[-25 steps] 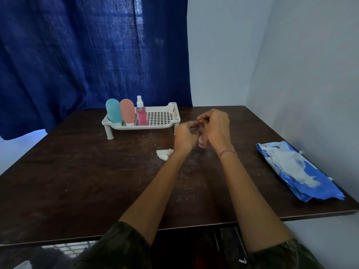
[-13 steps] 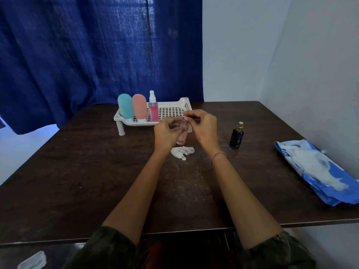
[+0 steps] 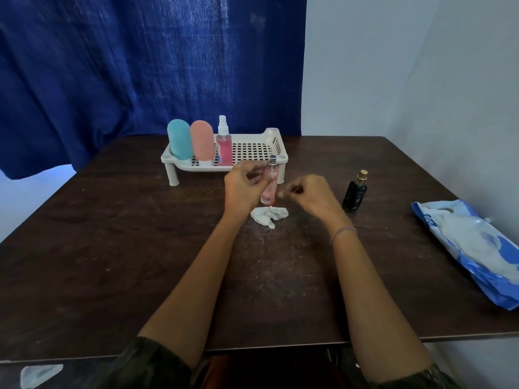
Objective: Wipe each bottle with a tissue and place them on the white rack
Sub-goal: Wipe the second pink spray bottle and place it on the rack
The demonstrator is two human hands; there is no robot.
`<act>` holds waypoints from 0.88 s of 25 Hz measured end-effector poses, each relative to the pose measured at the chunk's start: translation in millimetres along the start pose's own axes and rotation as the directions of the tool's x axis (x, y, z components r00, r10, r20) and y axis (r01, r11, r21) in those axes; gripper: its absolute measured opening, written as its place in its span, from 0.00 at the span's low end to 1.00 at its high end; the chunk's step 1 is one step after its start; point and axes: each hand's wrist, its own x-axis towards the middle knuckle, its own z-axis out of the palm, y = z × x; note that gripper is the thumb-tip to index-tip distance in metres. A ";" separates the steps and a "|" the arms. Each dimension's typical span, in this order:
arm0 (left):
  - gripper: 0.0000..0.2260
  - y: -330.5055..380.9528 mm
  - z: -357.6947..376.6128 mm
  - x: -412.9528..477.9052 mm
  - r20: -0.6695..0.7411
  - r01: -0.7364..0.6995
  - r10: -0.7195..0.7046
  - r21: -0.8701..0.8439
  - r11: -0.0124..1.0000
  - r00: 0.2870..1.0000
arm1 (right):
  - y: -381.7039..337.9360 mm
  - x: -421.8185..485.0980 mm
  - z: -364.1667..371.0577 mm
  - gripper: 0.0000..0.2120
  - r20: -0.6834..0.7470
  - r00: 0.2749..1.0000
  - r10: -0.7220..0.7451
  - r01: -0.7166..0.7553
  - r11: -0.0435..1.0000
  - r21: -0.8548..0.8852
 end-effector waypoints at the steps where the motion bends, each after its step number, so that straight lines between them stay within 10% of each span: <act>1: 0.16 0.2 0.2 -0.1 -0.002 -0.002 0.002 0.005 1.000 1.000 | -2.3 -2.4 2.4 0.06 0.087 0.995 -0.048 0.052 0.998 -0.038; 12: 0.15 5.8 -2.7 -6.1 0.023 0.013 -0.014 0.018 1.000 1.000 | -7.4 -3.5 17.9 0.10 0.255 0.948 -0.192 0.238 0.957 -0.163; 18: 0.14 7.9 -1.2 -7.2 0.074 0.030 -0.028 -0.024 0.999 0.997 | -1.1 -1.3 -9.0 0.11 -0.412 0.911 -0.027 0.183 0.921 0.345; 22: 0.14 10.9 0.0 -11.1 0.099 0.017 -0.015 -0.012 1.000 0.995 | -17.1 -3.6 6.0 0.08 -0.505 0.852 -0.136 0.334 0.884 0.326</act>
